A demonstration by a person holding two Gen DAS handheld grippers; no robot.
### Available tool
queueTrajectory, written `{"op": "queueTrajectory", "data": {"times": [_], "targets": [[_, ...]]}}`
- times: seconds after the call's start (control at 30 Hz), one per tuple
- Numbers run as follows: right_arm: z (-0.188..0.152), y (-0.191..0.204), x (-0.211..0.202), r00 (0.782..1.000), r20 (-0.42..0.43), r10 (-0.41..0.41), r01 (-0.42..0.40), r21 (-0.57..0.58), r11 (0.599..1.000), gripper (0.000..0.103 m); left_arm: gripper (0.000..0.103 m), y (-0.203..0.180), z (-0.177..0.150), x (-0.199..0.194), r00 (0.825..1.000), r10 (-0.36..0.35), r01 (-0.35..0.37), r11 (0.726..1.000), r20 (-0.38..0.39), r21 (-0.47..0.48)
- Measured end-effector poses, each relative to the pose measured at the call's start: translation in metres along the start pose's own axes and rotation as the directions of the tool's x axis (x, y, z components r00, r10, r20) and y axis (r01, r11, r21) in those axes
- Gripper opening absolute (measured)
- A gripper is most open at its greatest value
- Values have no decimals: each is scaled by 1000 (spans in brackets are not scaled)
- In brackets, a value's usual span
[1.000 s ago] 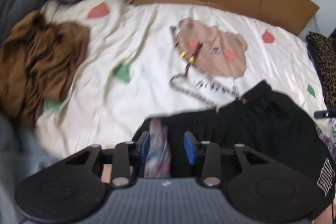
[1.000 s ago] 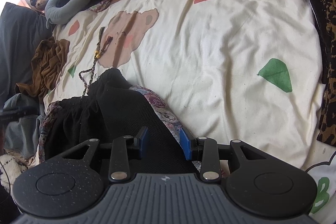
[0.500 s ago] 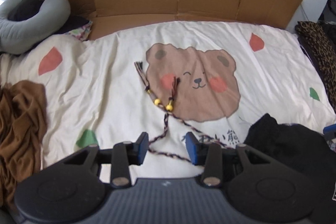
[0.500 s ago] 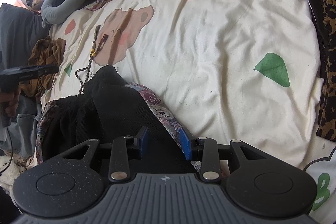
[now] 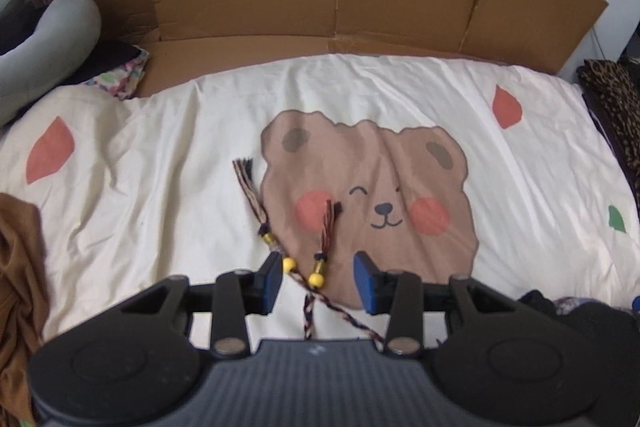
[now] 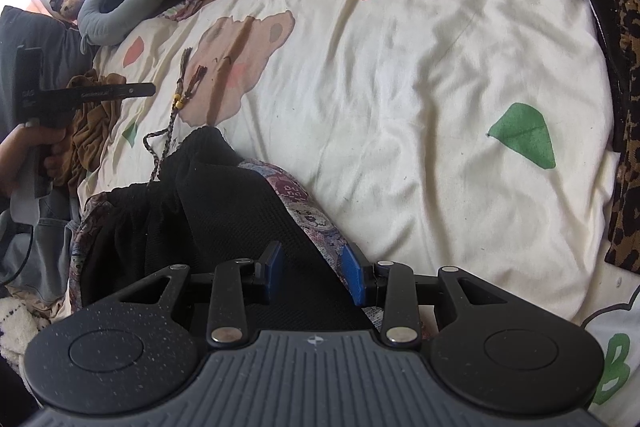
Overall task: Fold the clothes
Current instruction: 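Release the lining and grasp the beaded drawstring tassel with the left gripper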
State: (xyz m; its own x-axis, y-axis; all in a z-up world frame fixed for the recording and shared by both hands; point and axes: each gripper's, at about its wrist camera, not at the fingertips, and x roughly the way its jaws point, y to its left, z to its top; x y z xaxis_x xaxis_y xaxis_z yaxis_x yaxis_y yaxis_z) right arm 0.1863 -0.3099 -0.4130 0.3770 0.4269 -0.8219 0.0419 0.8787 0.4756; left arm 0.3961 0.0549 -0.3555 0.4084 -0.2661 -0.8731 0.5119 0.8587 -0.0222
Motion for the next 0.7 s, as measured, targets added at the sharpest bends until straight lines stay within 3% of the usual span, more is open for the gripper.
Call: {"op": "queueTrajectory", "data": {"times": [0.13, 0.33, 0.5, 0.57, 0.6, 0.63, 0.7], "targets": [[-1, 0, 2, 1000, -6, -4, 4, 0, 1000, 38, 42, -7, 8, 18, 1000, 3, -4, 999, 12, 41], [-4, -1, 4, 1000, -17, -11, 11, 0, 1000, 38, 42, -18, 14, 49, 999, 1, 2, 997, -34, 75], [-4, -2, 4, 1000, -20, -13, 13, 4, 1000, 38, 39, -9, 13, 64, 998, 1, -1, 1000, -65, 3], [-4, -3, 4, 1000, -21, -14, 15, 6, 1000, 38, 23, -9, 13, 67, 997, 5, -5, 1000, -74, 2], [-4, -4, 4, 1000, -21, -15, 15, 8, 1000, 38, 8, -10, 12, 69, 997, 12, -12, 1000, -82, 6], [-4, -4, 4, 1000, -21, -16, 16, 9, 1000, 38, 2, -9, 13, 70, 996, 17, -16, 1000, -83, 5], [-5, -5, 4, 1000, -22, -17, 17, 11, 1000, 38, 1, -7, 16, 69, 997, 19, -20, 1000, -70, -6]]}}
